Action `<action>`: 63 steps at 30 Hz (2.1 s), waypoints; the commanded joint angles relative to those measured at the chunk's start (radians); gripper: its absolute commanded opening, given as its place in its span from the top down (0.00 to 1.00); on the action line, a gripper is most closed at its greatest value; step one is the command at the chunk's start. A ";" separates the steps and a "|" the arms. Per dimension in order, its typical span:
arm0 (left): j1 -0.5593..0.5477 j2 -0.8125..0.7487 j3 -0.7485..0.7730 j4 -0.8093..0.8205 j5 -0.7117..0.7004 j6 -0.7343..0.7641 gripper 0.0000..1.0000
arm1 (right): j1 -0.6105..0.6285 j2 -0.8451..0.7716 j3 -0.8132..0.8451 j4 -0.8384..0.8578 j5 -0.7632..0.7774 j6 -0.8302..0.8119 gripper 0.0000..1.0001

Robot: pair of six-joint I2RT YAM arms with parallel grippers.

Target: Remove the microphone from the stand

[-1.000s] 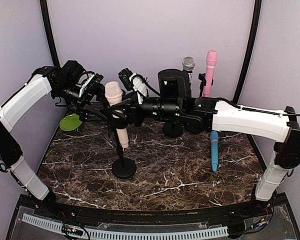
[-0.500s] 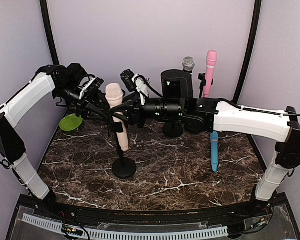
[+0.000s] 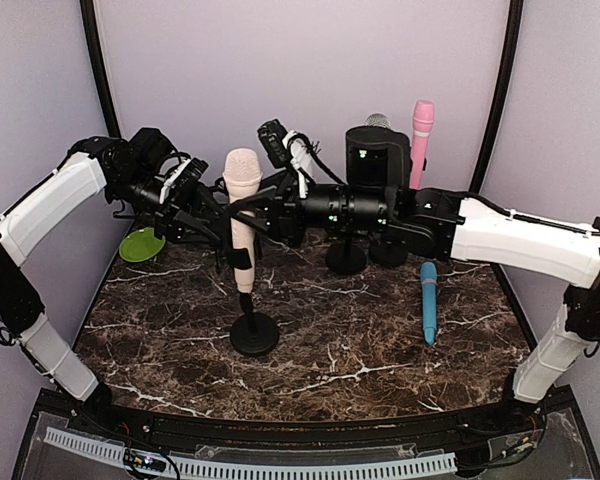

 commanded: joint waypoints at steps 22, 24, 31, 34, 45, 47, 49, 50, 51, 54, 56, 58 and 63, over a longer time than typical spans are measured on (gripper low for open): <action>0.002 -0.118 -0.133 0.292 -0.168 -0.239 0.68 | -0.039 -0.466 -0.215 -0.198 0.600 0.134 1.00; 0.001 -0.120 -0.133 0.299 -0.176 -0.258 0.49 | -0.072 -0.493 -0.278 -0.284 0.627 0.233 1.00; 0.002 -0.146 -0.147 0.325 -0.190 -0.293 0.07 | -0.156 -0.568 -0.551 -0.404 0.652 0.479 1.00; 0.002 -0.160 -0.148 0.336 -0.198 -0.318 0.01 | -0.224 -0.569 -0.636 -0.396 0.620 0.542 1.00; 0.002 -0.278 -0.246 0.410 -0.288 -0.435 0.01 | -0.448 -0.254 -0.663 -0.312 0.451 0.532 1.00; 0.002 -0.299 -0.260 0.400 -0.312 -0.433 0.01 | -0.470 -0.193 -0.631 -0.319 0.454 0.520 1.00; 0.002 -0.319 -0.272 0.397 -0.327 -0.445 0.01 | -0.493 -0.142 -0.608 -0.325 0.455 0.513 1.00; 0.001 -0.328 -0.280 0.396 -0.329 -0.451 0.01 | -0.502 -0.121 -0.598 -0.329 0.454 0.512 1.00; 0.001 -0.336 -0.286 0.392 -0.327 -0.453 0.01 | -0.511 -0.103 -0.588 -0.330 0.454 0.510 1.00; 0.001 -0.363 -0.314 0.395 -0.328 -0.474 0.01 | -0.529 -0.054 -0.560 -0.341 0.460 0.509 1.00; 0.001 -0.373 -0.329 0.402 -0.330 -0.491 0.01 | -0.536 -0.022 -0.548 -0.347 0.454 0.512 1.00; 0.001 -0.378 -0.340 0.407 -0.330 -0.500 0.01 | -0.538 0.006 -0.542 -0.351 0.446 0.512 1.00; 0.002 -0.383 -0.354 0.430 -0.322 -0.523 0.01 | -0.538 0.060 -0.543 -0.370 0.444 0.519 0.92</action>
